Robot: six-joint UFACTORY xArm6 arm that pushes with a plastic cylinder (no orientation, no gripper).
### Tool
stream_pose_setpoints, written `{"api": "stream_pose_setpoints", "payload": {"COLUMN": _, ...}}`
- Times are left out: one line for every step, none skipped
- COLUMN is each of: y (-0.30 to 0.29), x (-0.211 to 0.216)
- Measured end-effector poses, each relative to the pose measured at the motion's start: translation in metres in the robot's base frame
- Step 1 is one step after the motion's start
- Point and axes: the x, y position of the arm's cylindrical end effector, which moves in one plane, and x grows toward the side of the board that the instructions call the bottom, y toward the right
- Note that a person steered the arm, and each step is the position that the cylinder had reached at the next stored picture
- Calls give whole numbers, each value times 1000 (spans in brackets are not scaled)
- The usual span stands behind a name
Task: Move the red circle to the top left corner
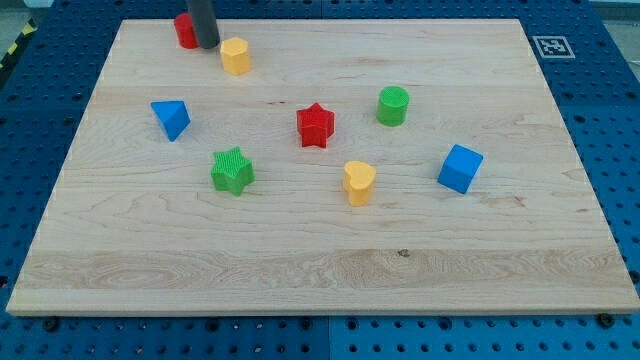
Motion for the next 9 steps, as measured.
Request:
{"api": "stream_pose_setpoints", "payload": {"y": -3, "x": -1}}
{"api": "stream_pose_setpoints", "payload": {"y": -13, "x": -5}}
{"api": "stream_pose_setpoints", "payload": {"y": -23, "x": -8}}
{"api": "stream_pose_setpoints", "payload": {"y": -24, "x": -8}}
{"api": "stream_pose_setpoints", "payload": {"y": -30, "x": -8}}
{"api": "stream_pose_setpoints", "payload": {"y": -32, "x": -8}}
{"api": "stream_pose_setpoints", "payload": {"y": -32, "x": -8}}
{"api": "stream_pose_setpoints", "payload": {"y": -32, "x": -18}}
{"api": "stream_pose_setpoints", "payload": {"y": -32, "x": -22}}
